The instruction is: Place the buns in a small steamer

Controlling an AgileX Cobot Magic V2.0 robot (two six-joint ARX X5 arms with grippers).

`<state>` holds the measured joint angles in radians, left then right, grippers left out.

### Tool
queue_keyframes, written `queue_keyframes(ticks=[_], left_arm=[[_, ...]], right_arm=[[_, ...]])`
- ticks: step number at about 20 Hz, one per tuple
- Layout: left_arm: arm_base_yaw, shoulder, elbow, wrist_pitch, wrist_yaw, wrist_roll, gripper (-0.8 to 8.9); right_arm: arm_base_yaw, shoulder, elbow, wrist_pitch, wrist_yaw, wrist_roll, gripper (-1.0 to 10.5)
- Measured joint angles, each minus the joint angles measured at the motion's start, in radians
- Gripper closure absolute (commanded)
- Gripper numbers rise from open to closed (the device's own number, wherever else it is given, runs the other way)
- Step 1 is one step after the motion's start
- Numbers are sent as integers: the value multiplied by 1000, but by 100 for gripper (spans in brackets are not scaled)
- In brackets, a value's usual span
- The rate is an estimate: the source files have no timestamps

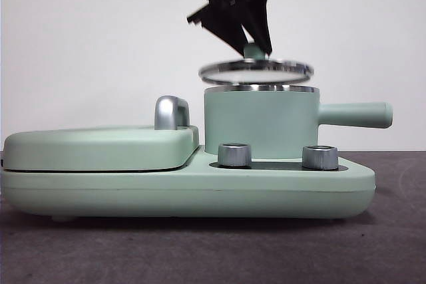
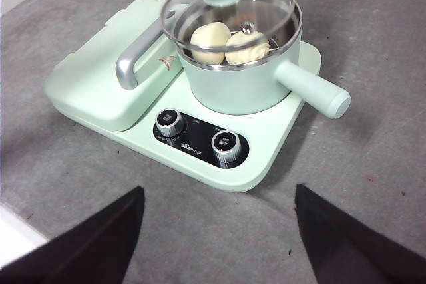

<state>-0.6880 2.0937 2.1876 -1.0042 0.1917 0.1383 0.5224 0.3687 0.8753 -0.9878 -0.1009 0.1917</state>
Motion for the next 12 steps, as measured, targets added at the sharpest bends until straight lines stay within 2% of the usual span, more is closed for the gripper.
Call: queue_keyframes(ticks=[12], left_arm=[[-5, 30, -1, 26, 16, 2, 795]], right_arm=[[0, 0, 0, 0, 0, 0, 591]])
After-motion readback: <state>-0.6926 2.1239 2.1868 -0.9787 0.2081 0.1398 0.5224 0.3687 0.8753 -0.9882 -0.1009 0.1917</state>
